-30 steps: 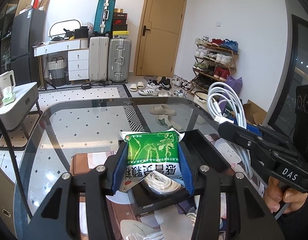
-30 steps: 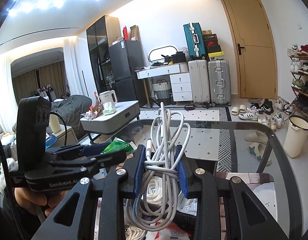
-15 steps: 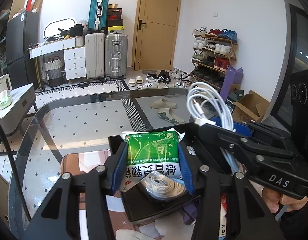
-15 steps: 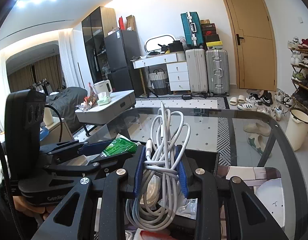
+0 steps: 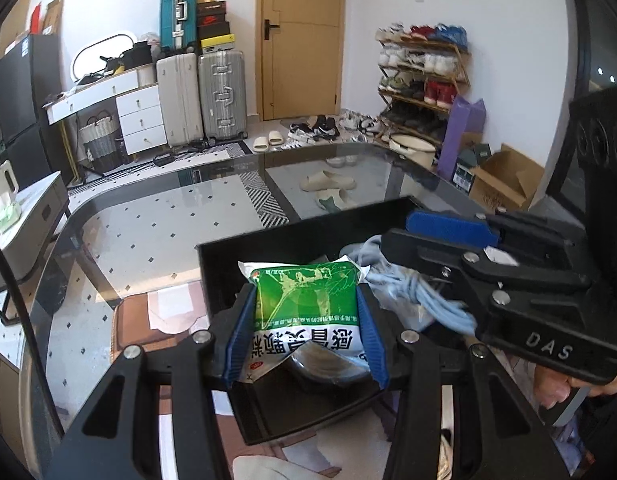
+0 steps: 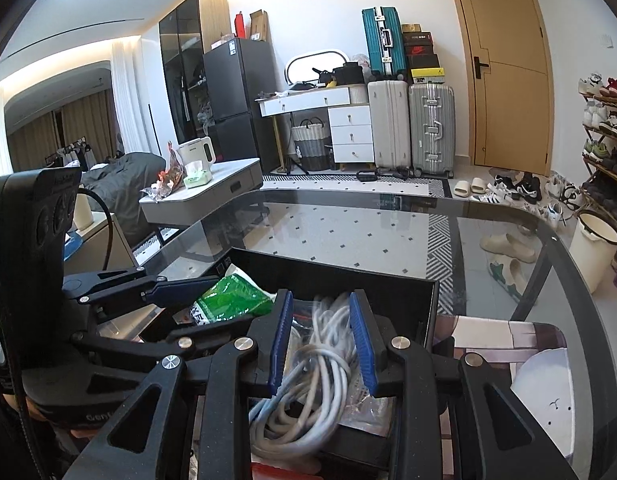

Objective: Organize soft objects
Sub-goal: 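Open the left tool over the black box while the right tool releases the cable into it, then move the right tool to the red-and-white packet while the left tool returns to the pile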

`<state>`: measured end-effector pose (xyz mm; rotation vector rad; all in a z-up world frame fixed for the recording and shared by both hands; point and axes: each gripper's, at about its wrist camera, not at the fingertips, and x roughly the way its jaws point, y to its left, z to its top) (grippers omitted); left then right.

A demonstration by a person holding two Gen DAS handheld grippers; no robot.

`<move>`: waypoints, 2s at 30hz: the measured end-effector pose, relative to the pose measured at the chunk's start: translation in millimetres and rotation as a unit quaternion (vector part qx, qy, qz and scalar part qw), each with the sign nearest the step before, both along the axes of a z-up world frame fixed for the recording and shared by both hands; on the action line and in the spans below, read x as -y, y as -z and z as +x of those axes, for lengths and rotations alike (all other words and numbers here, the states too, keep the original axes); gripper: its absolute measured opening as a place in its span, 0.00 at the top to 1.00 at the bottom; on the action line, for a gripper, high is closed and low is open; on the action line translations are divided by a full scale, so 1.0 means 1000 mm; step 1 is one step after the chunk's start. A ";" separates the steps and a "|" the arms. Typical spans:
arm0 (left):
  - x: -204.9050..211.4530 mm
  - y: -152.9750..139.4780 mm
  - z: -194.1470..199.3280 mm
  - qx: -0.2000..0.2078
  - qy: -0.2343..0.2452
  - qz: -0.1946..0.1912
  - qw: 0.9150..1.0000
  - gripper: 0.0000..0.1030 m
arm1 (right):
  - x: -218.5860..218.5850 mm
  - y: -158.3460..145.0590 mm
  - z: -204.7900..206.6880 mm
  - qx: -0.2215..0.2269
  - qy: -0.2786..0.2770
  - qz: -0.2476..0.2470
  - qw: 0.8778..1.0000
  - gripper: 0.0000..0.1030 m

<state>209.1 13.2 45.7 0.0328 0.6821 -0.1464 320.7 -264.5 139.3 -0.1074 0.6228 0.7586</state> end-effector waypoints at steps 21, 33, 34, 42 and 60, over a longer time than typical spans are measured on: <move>0.000 -0.002 -0.005 -0.023 0.015 0.005 1.000 0.52 | 0.007 0.013 -0.003 -0.015 -0.008 -0.033 0.999 0.71; 0.000 -0.014 -0.026 -0.007 0.019 -0.017 1.000 0.24 | 0.040 -0.018 -0.017 0.013 0.029 -0.012 0.999 0.43; -0.001 -0.016 -0.030 -0.003 0.018 -0.021 1.000 0.16 | 0.042 -0.019 -0.018 0.010 0.029 -0.013 0.999 0.37; -0.015 -0.031 -0.060 0.025 -0.025 -0.046 0.998 0.00 | 0.061 -0.025 -0.048 0.010 0.035 -0.021 0.999 0.01; -0.016 0.003 -0.103 0.001 -0.085 -0.047 0.995 0.00 | 0.084 -0.011 -0.065 -0.049 0.025 -0.024 0.998 0.01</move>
